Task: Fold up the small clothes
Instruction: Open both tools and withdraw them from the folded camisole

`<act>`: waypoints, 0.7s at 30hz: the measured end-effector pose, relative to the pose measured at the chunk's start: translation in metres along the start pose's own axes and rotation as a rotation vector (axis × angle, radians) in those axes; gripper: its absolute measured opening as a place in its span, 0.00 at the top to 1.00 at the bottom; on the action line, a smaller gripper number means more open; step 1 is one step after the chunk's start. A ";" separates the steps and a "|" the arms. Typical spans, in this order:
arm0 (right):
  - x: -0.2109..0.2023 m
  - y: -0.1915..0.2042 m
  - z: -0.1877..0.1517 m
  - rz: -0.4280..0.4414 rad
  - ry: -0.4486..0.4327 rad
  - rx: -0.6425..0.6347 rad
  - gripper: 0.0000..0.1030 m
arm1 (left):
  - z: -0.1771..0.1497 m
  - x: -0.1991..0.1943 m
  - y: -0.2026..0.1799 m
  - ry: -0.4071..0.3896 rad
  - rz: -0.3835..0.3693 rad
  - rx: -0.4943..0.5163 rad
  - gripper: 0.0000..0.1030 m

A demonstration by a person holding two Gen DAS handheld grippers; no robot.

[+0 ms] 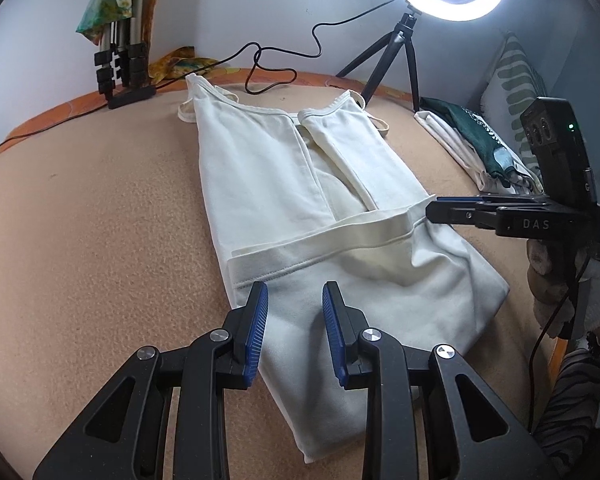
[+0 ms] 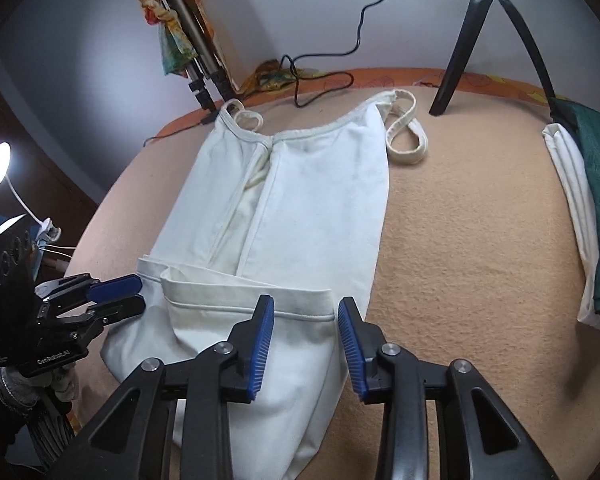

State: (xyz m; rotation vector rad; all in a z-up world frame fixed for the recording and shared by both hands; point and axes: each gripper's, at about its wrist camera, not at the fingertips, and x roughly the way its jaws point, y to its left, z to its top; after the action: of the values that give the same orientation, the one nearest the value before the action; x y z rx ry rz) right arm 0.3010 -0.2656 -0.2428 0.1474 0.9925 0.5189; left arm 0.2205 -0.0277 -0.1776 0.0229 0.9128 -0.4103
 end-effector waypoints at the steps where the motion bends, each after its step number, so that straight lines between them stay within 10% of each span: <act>1: 0.001 -0.001 0.000 0.013 -0.002 0.008 0.73 | 0.001 -0.001 0.000 -0.003 -0.001 -0.001 0.74; 6: -0.011 -0.005 -0.002 0.030 -0.037 0.052 0.97 | 0.007 -0.008 -0.005 -0.041 0.005 0.019 0.74; 15: -0.016 -0.006 -0.001 -0.106 -0.040 -0.015 0.87 | 0.003 0.013 0.004 -0.017 0.130 0.041 0.74; 21: -0.039 0.024 -0.015 -0.027 -0.085 -0.123 0.79 | -0.004 -0.005 0.004 -0.052 0.161 0.027 0.74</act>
State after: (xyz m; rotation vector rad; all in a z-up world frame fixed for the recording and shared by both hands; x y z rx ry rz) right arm 0.2628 -0.2653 -0.2126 0.0458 0.8766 0.5433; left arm 0.2160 -0.0212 -0.1769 0.1098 0.8477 -0.2725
